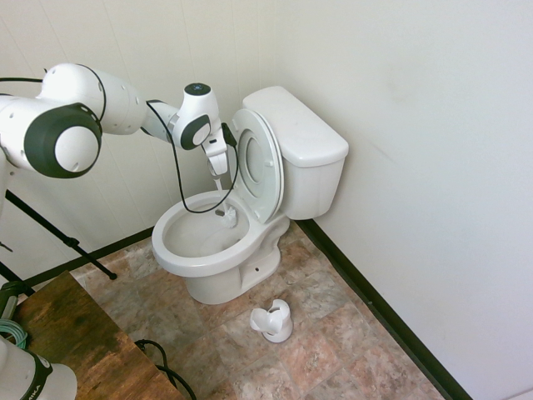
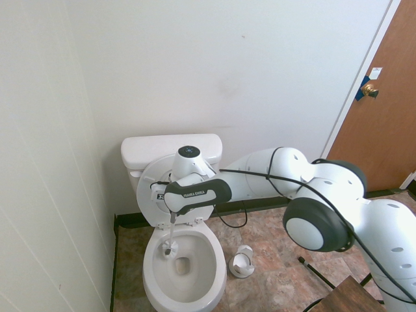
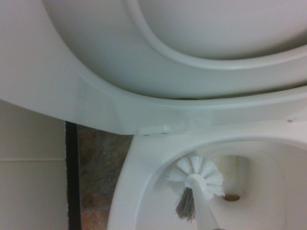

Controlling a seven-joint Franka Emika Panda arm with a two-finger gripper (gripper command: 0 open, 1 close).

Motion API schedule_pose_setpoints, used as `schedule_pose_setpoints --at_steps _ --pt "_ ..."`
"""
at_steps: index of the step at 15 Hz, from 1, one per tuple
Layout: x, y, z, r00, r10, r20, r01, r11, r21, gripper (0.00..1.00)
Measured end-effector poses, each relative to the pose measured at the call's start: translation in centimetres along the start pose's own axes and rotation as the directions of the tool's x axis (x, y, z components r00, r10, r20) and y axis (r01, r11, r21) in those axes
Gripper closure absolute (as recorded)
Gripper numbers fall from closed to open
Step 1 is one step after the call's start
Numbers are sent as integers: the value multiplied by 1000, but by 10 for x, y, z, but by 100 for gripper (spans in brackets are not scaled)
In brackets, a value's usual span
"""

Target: Clean the toilet

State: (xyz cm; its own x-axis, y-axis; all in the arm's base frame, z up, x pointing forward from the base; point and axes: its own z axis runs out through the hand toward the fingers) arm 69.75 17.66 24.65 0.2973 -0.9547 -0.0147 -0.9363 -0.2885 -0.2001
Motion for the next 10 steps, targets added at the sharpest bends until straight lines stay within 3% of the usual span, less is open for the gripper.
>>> schedule_pose_setpoints --at_steps 5,10 --pt "-9 41 -101 999 -19 -29 19 1000 -18 100" --pt "50 116 -179 996 74 -52 -74 997 4 100"
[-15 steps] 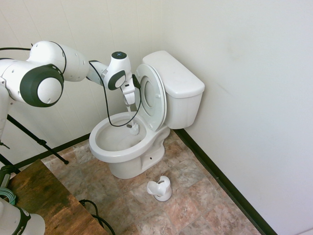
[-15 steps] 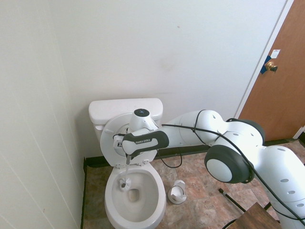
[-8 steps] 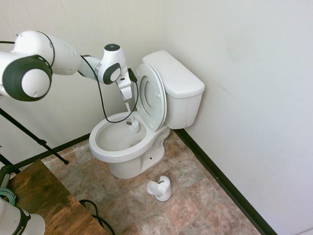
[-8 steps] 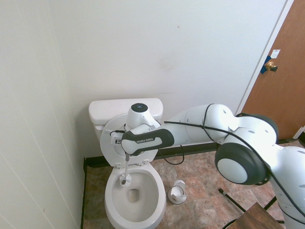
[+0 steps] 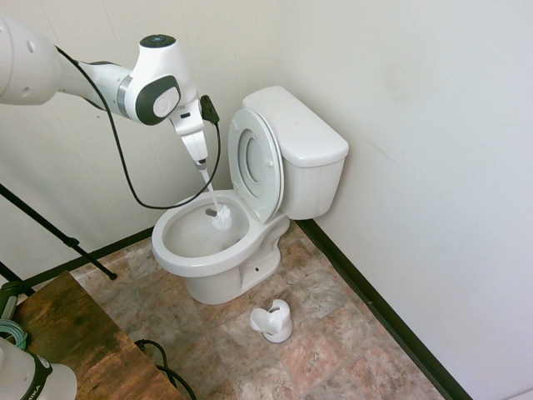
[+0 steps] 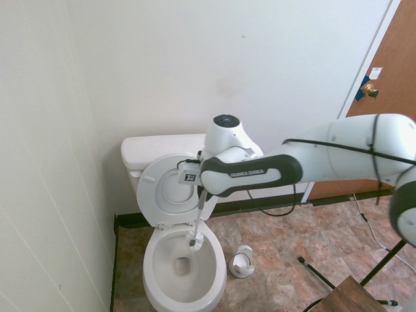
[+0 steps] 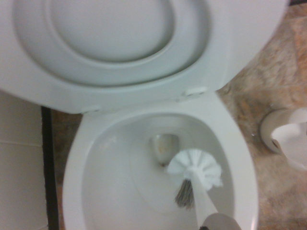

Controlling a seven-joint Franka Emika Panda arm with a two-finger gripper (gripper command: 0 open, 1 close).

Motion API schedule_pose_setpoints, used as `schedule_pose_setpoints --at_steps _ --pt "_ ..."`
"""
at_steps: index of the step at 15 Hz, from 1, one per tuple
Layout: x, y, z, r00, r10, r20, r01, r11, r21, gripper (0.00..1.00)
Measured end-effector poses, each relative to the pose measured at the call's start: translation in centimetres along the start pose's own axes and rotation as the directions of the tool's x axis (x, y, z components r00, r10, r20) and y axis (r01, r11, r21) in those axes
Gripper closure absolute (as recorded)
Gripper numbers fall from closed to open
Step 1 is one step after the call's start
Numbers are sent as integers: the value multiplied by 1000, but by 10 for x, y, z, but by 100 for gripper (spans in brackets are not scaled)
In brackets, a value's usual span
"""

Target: Clean the toilet

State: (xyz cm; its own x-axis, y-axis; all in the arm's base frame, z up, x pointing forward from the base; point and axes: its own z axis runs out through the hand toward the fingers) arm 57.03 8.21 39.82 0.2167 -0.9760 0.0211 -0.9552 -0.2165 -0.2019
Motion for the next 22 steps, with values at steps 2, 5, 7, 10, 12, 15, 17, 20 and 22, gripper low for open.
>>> schedule_pose_setpoints --at_steps 2,5,7,10,12,15,17,20,22 --pt "36 36 -24 998 65 -14 -65 998 8 100" --pt "78 80 -38 987 158 -27 -158 987 7 100" --pt "101 95 -28 978 206 -35 -206 978 -20 100" --pt "126 104 10 965 257 -44 -260 963 -71 100" --pt "139 102 46 956 291 -42 -294 951 -98 100" --pt "161 90 104 943 332 -25 -332 932 -147 100" --pt "180 84 138 930 366 -27 -365 914 -178 100" --pt "203 76 181 916 401 -14 -395 896 -204 100" --pt "215 70 206 908 418 -1 -409 887 -215 100"
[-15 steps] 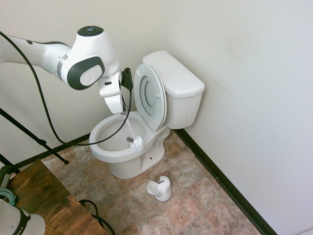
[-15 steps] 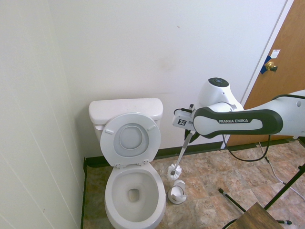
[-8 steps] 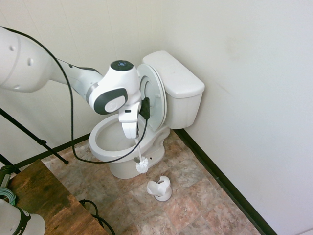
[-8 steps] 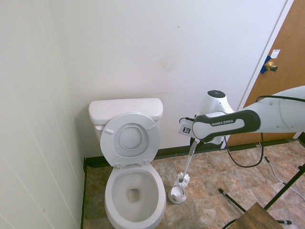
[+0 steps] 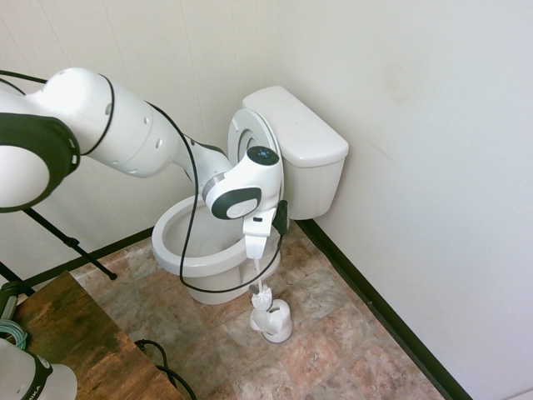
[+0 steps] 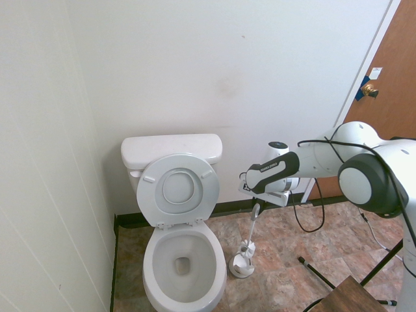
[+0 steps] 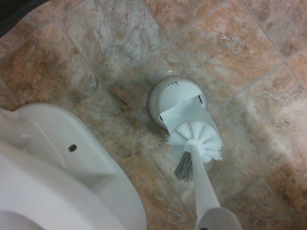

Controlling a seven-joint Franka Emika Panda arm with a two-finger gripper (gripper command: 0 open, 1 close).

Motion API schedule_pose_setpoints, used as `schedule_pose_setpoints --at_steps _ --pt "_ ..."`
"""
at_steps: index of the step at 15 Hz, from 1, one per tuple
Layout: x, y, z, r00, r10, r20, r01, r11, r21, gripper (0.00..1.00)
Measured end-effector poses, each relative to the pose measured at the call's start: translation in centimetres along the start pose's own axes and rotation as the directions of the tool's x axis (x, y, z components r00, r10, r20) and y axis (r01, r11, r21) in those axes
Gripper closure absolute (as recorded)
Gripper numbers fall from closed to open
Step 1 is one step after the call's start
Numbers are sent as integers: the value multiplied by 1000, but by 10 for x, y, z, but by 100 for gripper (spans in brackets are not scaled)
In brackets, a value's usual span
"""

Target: Clean the toilet

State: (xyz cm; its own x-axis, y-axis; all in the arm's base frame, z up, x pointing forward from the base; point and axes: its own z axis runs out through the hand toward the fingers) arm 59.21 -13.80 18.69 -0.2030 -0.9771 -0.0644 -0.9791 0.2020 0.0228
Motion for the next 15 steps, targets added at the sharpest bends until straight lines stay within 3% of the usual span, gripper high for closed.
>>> schedule_pose_setpoints --at_steps 15 --pt "51 -57 142 995 84 56 -76 989 -129 100"
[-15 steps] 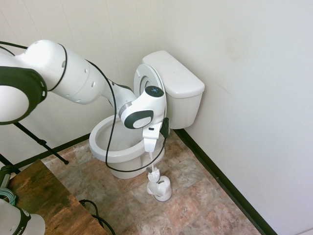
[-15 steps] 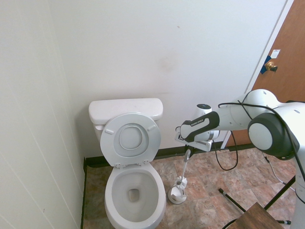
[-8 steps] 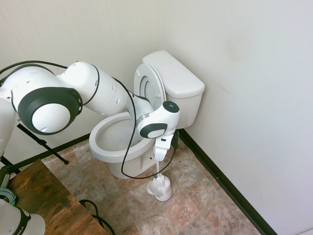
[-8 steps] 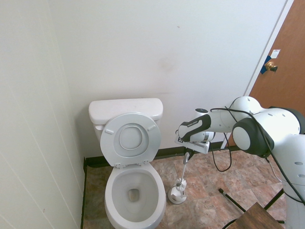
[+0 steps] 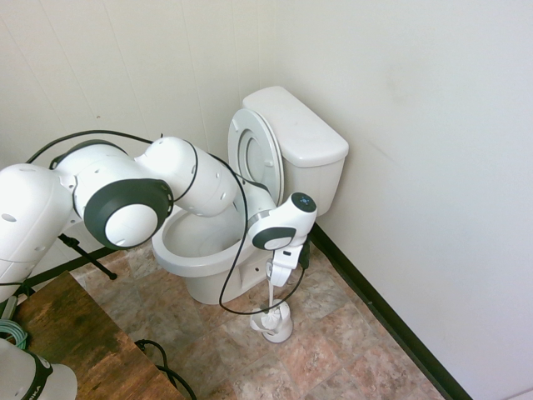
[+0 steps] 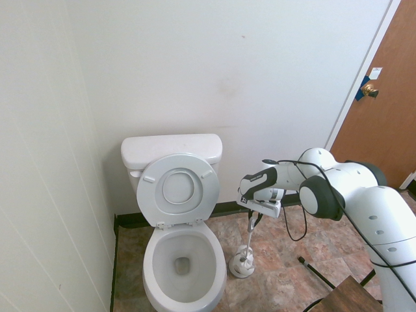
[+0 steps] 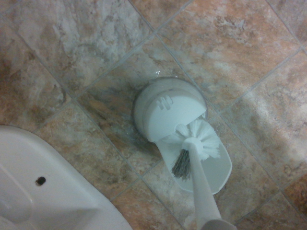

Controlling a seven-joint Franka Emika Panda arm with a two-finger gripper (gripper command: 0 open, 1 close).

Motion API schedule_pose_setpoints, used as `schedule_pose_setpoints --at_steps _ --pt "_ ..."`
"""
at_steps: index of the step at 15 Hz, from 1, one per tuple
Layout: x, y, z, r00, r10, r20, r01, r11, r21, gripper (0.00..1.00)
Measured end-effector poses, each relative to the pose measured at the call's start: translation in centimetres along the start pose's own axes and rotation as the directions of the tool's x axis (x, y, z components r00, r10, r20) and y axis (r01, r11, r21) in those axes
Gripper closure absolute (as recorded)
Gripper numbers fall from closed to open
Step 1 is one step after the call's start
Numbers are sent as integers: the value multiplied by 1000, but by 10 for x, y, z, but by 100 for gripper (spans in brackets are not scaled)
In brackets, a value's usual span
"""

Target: Clean the toilet

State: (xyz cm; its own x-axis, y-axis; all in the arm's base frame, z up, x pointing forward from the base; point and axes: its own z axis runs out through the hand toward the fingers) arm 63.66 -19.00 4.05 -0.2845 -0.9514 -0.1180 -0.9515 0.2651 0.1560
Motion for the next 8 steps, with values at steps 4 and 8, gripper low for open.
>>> schedule_pose_setpoints --at_steps 4,8 --pt "9 -18 45 999 11 33 -10 1000 -21 100" --pt "24 -36 51 998 28 55 -27 1000 -16 100"
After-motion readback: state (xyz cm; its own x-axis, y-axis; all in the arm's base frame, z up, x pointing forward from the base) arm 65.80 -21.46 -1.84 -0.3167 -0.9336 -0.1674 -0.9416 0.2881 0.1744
